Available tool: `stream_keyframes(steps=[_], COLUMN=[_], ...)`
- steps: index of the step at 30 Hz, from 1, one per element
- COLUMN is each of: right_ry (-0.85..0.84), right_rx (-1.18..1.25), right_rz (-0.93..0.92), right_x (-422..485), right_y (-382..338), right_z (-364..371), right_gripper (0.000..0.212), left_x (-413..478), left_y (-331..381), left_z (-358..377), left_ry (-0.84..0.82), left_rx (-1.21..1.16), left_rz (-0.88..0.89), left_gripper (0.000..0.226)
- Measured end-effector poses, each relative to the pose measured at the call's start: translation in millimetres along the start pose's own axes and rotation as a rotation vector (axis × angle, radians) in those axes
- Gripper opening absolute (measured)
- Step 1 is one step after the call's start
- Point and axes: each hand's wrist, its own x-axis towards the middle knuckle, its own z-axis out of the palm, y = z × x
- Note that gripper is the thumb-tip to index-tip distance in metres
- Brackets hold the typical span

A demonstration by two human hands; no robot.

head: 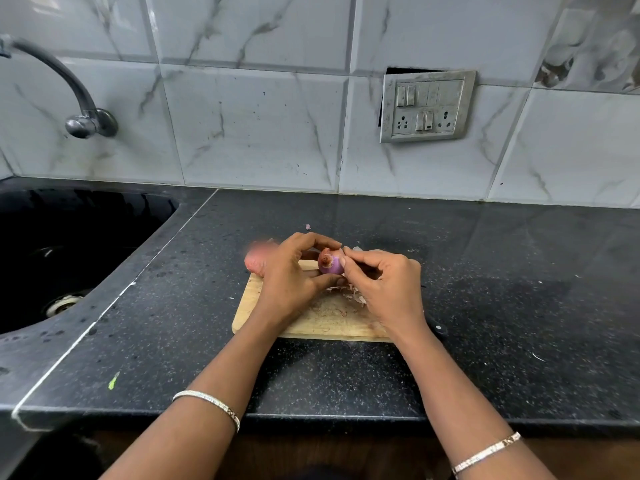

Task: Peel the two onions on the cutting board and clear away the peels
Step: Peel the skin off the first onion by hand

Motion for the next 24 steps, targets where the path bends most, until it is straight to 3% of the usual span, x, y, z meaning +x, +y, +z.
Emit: stream_keyframes(steps=[24], right_ry=[-0.020], right_rx=[-0.086], right_rz=[-0.091], right_x=[0.0], right_y=[2.6], right_z=[1.1], right_gripper=[0.009], left_x=[-2.2], left_y=[-1.1], left_z=[-0.6], left_ry=[0.003], left_rx=[0.108], left_rz=[0.053], left_gripper=[0.049])
